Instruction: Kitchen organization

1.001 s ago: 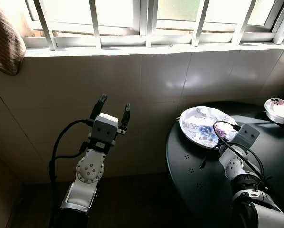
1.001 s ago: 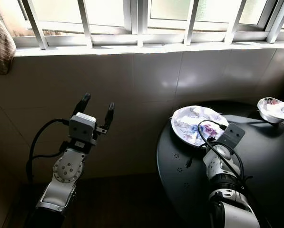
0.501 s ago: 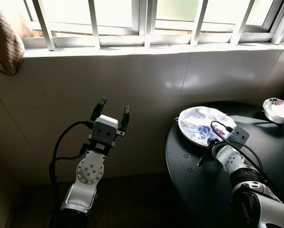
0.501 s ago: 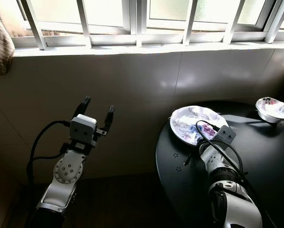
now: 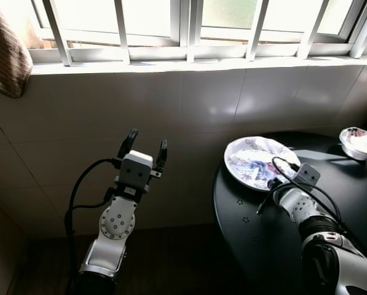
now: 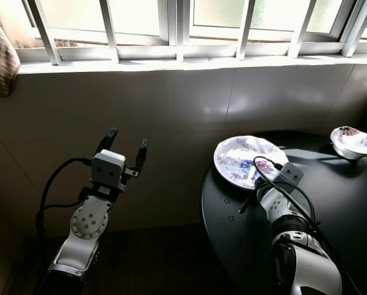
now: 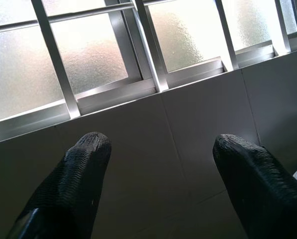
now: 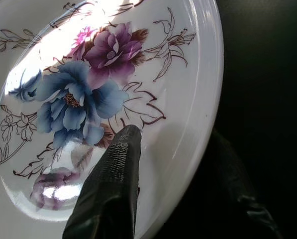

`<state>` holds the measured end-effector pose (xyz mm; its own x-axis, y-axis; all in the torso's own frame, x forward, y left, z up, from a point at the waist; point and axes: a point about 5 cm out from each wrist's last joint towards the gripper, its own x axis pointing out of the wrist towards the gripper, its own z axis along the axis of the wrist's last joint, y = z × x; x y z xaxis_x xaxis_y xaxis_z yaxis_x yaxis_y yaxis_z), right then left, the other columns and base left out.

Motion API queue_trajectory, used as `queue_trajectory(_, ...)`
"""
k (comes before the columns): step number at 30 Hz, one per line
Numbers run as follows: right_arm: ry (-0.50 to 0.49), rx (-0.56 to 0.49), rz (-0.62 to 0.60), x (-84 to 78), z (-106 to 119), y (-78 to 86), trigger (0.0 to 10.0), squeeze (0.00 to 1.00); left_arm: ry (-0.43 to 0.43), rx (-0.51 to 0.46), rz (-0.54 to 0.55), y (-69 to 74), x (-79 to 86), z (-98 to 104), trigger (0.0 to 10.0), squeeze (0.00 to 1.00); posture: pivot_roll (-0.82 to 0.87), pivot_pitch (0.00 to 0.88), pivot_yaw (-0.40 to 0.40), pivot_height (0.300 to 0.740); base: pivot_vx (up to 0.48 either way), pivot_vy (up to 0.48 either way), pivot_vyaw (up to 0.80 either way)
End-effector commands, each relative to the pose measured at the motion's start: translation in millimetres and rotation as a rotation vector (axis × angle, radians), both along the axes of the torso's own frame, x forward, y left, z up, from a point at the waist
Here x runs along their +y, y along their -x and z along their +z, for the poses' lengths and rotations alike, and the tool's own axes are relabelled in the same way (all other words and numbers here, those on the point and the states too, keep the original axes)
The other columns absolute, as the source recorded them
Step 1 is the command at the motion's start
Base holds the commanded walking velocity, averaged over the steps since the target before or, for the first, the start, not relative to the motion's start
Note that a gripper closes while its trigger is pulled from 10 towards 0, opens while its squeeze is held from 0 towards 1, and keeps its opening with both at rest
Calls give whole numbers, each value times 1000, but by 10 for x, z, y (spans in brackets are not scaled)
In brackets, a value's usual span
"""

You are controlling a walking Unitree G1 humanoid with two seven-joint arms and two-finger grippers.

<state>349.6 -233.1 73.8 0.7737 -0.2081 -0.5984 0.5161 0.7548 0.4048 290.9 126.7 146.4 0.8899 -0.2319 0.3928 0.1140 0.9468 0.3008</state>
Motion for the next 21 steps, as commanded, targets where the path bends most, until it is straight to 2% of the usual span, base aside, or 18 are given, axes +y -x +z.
queue_trajectory(1, -41, 50, -6, 64, -96, 44, 0, 0, -1, 26, 5, 0, 1, -48, 10000, 0, -13, 0, -34, 740, 0, 0, 0)
queue_trajectory(6, -36, 56, -51, 35, -72, 40, 0, 0, -1, 28, 8, -1, 6, -52, 10000, 0, -13, 0, -36, 740, 0, 0, 0)
queue_trajectory(14, -64, -10, -70, 76, 72, -39, 0, 0, -1, 30, 12, -3, 10, -55, 10000, 0, -15, 0, -38, 740, 0, 0, 0)
queue_trajectory(15, -104, -84, -82, 95, 157, -78, 0, 0, -1, 29, 13, -3, 12, -54, 10000, 0, -15, 0, -38, 740, 0, 0, 0)
queue_trajectory(17, -118, -113, -84, 101, 188, -92, 0, 0, -1, 29, 13, -3, 12, -54, 10000, 0, -16, 0, -38, 740, 0, 0, 0)
queue_trajectory(18, -121, -184, -51, 132, 271, -129, 0, 0, -2, 29, 14, -4, 14, -56, 10000, 0, -16, 0, -38, 740, 0, 0, 0)
queue_trajectory(21, -136, -313, 36, 229, 419, -177, 0, 0, -1, 32, 16, -4, 21, -62, 10000, 0, -18, 0, -36, 740, 0, 0, 0)
